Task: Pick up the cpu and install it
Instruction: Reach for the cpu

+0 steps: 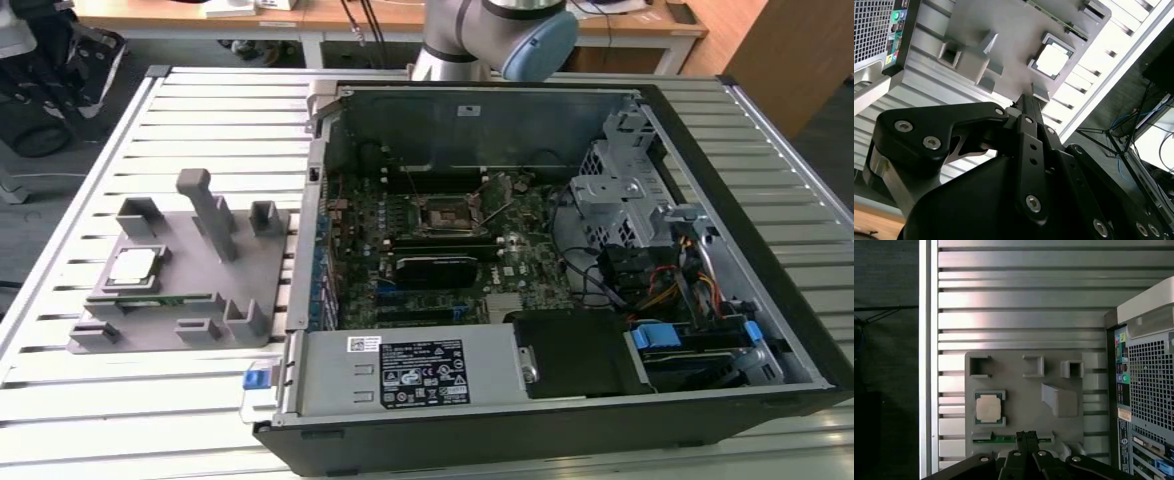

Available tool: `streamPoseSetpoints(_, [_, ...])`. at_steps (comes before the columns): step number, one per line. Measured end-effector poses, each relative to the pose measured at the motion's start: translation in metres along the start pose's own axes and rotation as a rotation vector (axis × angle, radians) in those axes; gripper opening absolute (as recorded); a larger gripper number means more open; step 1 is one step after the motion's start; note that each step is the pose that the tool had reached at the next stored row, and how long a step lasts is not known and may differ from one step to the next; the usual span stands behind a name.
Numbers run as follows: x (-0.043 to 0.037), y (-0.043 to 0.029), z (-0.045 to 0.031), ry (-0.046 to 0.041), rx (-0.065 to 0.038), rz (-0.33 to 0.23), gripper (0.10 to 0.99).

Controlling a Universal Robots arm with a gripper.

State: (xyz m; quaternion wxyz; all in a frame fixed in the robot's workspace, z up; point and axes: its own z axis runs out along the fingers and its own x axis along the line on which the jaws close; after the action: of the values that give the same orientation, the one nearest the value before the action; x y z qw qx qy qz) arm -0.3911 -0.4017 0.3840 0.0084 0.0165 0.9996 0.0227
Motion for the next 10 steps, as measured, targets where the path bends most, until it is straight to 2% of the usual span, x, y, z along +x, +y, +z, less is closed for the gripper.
streamPoseSetpoints(6, [0.0272,-0.0014,0.0008,0.0,0.0,0.0,0.106])
streamPoseSetpoints(8, [0.0322,-0.0016,0.0009,0.0,0.0,0.0,0.106])
streamPoseSetpoints(10, [0.034,-0.0017,0.0008,0.0,0.0,0.0,0.106])
